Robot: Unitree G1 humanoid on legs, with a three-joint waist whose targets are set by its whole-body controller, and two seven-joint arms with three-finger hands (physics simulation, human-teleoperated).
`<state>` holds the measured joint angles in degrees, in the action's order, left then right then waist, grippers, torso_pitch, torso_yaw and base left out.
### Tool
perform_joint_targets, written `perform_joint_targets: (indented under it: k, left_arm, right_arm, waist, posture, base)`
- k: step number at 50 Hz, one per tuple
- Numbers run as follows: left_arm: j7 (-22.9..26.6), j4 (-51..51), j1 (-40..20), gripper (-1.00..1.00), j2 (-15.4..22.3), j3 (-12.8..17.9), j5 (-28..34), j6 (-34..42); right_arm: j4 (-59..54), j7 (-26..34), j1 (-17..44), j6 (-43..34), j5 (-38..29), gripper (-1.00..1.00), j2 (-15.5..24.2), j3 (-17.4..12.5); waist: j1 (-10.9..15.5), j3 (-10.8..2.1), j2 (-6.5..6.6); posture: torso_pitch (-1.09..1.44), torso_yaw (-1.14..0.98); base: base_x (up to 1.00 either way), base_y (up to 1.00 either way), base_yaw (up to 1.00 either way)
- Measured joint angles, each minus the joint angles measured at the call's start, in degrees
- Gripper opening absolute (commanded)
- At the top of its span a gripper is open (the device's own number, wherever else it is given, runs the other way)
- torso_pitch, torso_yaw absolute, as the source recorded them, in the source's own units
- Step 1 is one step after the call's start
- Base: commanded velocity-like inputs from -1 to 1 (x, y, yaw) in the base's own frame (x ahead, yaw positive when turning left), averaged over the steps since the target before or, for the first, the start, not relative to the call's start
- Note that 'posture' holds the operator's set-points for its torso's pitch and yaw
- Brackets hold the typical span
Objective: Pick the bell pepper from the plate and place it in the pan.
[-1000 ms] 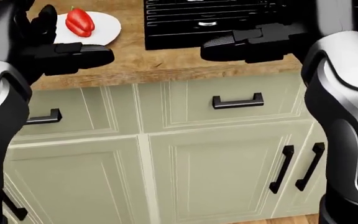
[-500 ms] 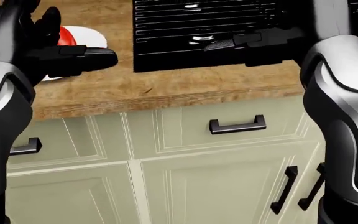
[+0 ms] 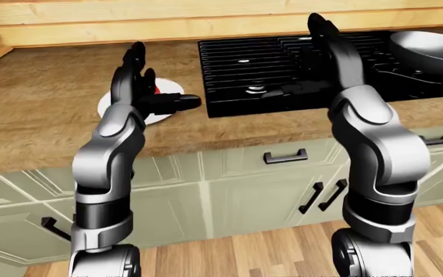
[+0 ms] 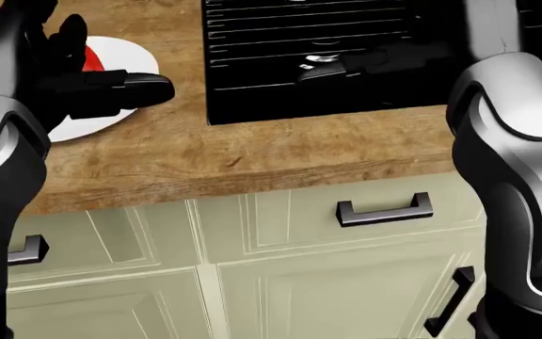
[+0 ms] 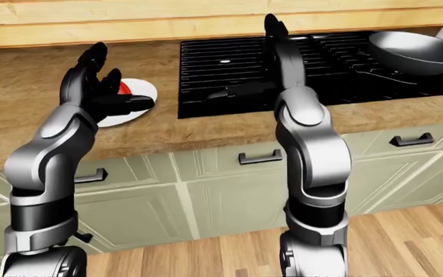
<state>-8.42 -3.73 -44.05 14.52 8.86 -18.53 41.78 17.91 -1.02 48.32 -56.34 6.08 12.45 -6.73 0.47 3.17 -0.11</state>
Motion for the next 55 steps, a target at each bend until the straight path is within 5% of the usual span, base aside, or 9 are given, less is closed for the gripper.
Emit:
perform_joint_targets:
  k: [8, 26, 39, 41, 46, 47, 50, 55]
  left_arm:
    - [0.08, -1.61, -0.80, 1.00, 0.34, 0.59, -0.06, -0.60]
    - [-0.10, -1.30, -0.42, 1.00, 0.43, 0.51, -0.22, 0.18]
    - [0.02, -2.30, -0.64, 1.00, 0.23, -0.06, -0.59, 0.13]
    - [0.07, -2.23, -0.63, 1.00, 0.27, 0.04, -0.72, 0.41]
    - [-0.06, -2.23, -1.06, 1.00, 0.64, 0.67, -0.49, 0.02]
    - [-0.03, -2.13, -0.99, 1.00, 0.90, 0.90, -0.43, -0.25]
    - [-0.48, -1.70, -0.02, 1.00, 1.21, 2.07, 0.13, -0.21]
    - [-0.44, -2.12, -0.64, 1.00, 0.87, 1.28, 0.03, 0.06]
  right_arm:
    - [1.10, -0.25, 0.67, -0.02, 0.26, 1.00, -0.07, 0.27]
    - [1.16, 0.16, 0.47, -0.41, -0.04, 1.00, -0.21, 0.75]
    - [1.60, -0.15, 0.38, -0.75, -0.36, 1.00, 0.16, -0.35]
    - [1.61, -0.22, 0.69, -0.85, -0.40, 1.00, 0.16, -0.21]
    - [1.99, -0.07, 1.37, -0.11, -0.17, 1.00, 0.18, 0.20]
    - [1.99, -0.08, 1.29, 0.01, -0.18, 1.00, -0.20, 0.40]
    - [0.83, 0.41, 0.63, -0.24, 0.25, 1.00, -0.68, 2.08]
    - [0.90, 0.24, 1.13, -0.46, -0.40, 1.00, -0.33, 1.20]
  waist:
    - [-0.25, -1.05, 0.57]
    - [-0.16, -0.70, 0.36]
    - [0.49, -0.64, -1.50]
    - [0.47, -0.69, -0.86]
    - [-0.01, -0.90, 3.90]
    - [0.44, -1.12, 3.89]
    - [0.96, -0.97, 3.30]
    - [0.28, 0.57, -0.56]
  posture:
    - [0.00, 0.00]
    - [0.00, 0.00]
    - [0.00, 0.00]
    - [0.00, 0.00]
    - [0.00, 0.00]
    - [0.00, 0.00]
    - [0.00, 0.00]
    - [0.00, 0.00]
  base:
    - [0.01, 0.00, 0.00]
    - [0.02, 0.00, 0.05]
    - [0.02, 0.00, 0.58]
    - [0.02, 0.00, 0.63]
    - [0.02, 0.00, 0.60]
    - [0.02, 0.00, 0.45]
    - [0.00, 0.00, 0.05]
    - [0.00, 0.00, 0.00]
